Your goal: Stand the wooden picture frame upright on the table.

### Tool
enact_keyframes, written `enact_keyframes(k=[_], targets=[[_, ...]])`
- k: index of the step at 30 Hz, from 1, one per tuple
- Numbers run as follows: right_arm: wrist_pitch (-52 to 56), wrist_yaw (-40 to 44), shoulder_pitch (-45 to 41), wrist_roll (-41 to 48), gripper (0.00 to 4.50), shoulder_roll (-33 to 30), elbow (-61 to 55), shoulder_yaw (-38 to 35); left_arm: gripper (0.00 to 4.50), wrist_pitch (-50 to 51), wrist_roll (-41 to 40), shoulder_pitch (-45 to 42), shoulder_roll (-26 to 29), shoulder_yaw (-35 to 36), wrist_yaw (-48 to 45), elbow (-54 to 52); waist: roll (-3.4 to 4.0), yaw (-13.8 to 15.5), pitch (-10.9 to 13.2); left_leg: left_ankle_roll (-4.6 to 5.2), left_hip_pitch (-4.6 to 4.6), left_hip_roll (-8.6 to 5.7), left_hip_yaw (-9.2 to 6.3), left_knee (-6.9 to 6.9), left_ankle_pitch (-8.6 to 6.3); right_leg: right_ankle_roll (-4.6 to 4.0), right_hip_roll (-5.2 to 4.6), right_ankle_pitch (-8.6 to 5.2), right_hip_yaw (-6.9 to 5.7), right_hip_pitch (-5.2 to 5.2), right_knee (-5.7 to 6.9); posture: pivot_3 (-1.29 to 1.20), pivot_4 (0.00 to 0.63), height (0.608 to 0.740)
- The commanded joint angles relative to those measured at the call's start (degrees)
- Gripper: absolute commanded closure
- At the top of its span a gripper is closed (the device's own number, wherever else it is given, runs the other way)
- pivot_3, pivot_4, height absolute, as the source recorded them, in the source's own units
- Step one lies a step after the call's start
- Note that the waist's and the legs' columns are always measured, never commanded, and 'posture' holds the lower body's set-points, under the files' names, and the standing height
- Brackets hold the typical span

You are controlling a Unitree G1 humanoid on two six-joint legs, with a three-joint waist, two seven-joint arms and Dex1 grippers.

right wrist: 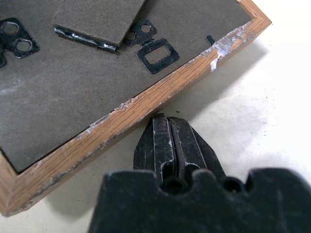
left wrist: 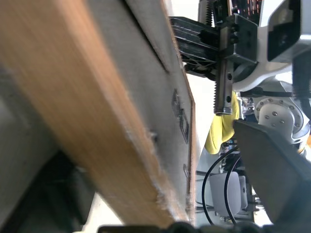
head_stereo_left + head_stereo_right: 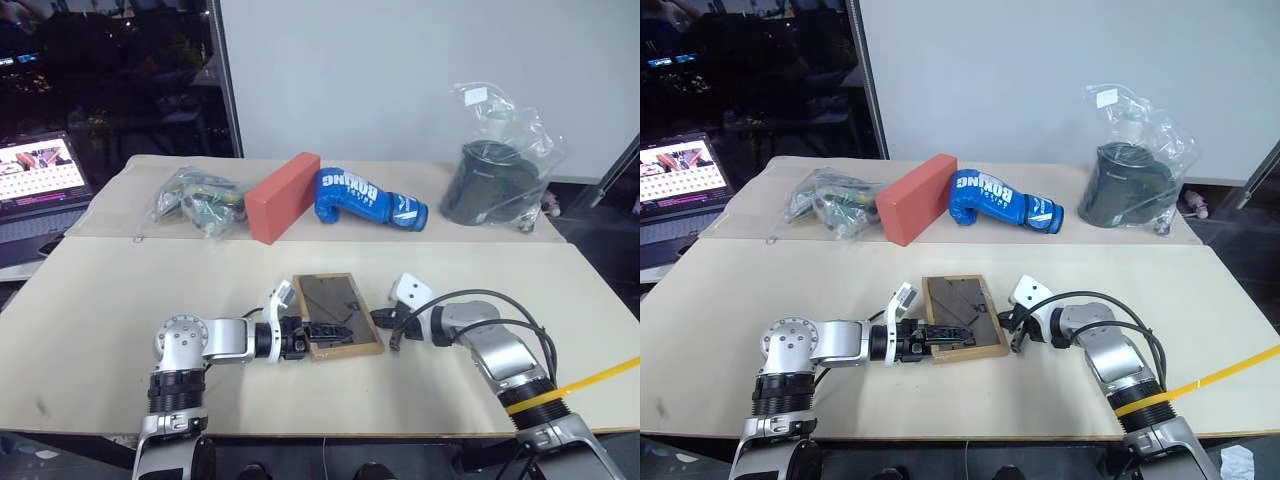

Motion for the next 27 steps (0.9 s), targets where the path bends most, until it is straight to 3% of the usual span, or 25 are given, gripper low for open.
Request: enact_keyframes(k=[1, 5, 10, 15, 17, 18, 26, 27], targets=[[-0.22, 0.13, -0.16, 0.26, 4.50, 0.09, -1.29, -0.08, 1.84, 0.32, -2.84, 0.32, 0.13, 2.21, 1.15, 0.35, 0.00, -0.03, 0.00, 0.00, 0.00, 0.00, 0.00, -0.01, 0.00, 0.00, 0.00, 0.00, 0.00, -0.02, 0.00, 0.00, 0.150, 0.720], [0.01, 0.38, -0.65, 1.00, 4.50, -0.70, -1.63, -1.48, 3.27, 0.32, -4.52, 0.35, 0.75, 1.92, 1.37, -0.67, -0.02, -0.01, 0.00, 0.00, -0.03, 0.00, 0.00, -0.03, 0.00, 0.00, 0.00, 0.00, 0.00, -0.06, 0.00, 0.00, 0.150, 0.720], [7.42, 1.27, -4.69, 8.68, 4.50, -3.07, -4.23, -10.21, 3.34, 0.15, -4.46, -1.63, 4.50, 0.33, -3.36, -4.37, -0.02, 0.01, 0.04, -0.03, -0.29, -0.02, 0.00, -0.03, 0.03, -0.02, 0.00, 0.02, 0.02, -0.35, 0.06, 0.00, 0.150, 0.720], [17.38, 3.20, -10.61, 18.99, 4.50, -3.71, -7.12, -16.74, 3.34, -1.42, -0.67, -4.01, 11.77, -4.76, -10.07, -7.53, -0.01, -0.07, 0.18, -0.05, -0.30, -0.02, -0.02, -0.18, 0.04, -0.05, 0.01, 0.03, 0.02, -0.43, 0.06, 0.00, 0.150, 0.720], [19.58, 4.09, -11.93, 21.34, 3.91, -3.57, -8.72, -16.51, 3.34, -1.90, -0.04, -4.66, 12.94, -5.66, -12.14, -7.74, -0.01, 0.04, 0.18, -0.05, -0.29, -0.02, -0.02, -0.25, 0.04, -0.05, 0.01, 0.02, 0.01, -0.40, -0.03, 0.00, 0.150, 0.720], [20.38, 4.57, -12.39, 22.33, 3.85, -3.36, -9.56, -15.96, 3.34, -2.19, 0.47, -4.97, 13.42, -6.31, -13.05, -7.95, -0.01, 0.04, 0.18, -0.05, -0.29, -0.02, -0.02, -0.29, 0.04, -0.05, 0.00, 0.02, 0.01, -0.39, -0.10, 0.00, 0.150, 0.720], [21.44, 5.36, -13.04, 21.21, 1.10, 0.22, -11.13, -5.27, 3.34, -2.19, 2.27, -3.74, 15.35, -9.34, -17.83, -12.25, 0.00, 0.09, 0.19, -0.05, -0.49, -0.02, -0.03, -0.58, 0.04, -0.22, -0.02, 0.13, -0.03, -0.54, -0.36, 0.00, 0.150, 0.720], [20.89, 5.31, -13.03, 20.85, 0.98, 0.67, -10.69, -4.43, 3.34, -2.11, 2.26, -3.46, 15.53, -9.68, -18.33, -12.96, 0.00, 0.06, 0.19, -0.05, -0.49, -0.02, -0.03, -0.58, 0.04, -0.21, -0.02, 0.13, -0.03, -0.54, -0.36, 0.00, 0.150, 0.720]])
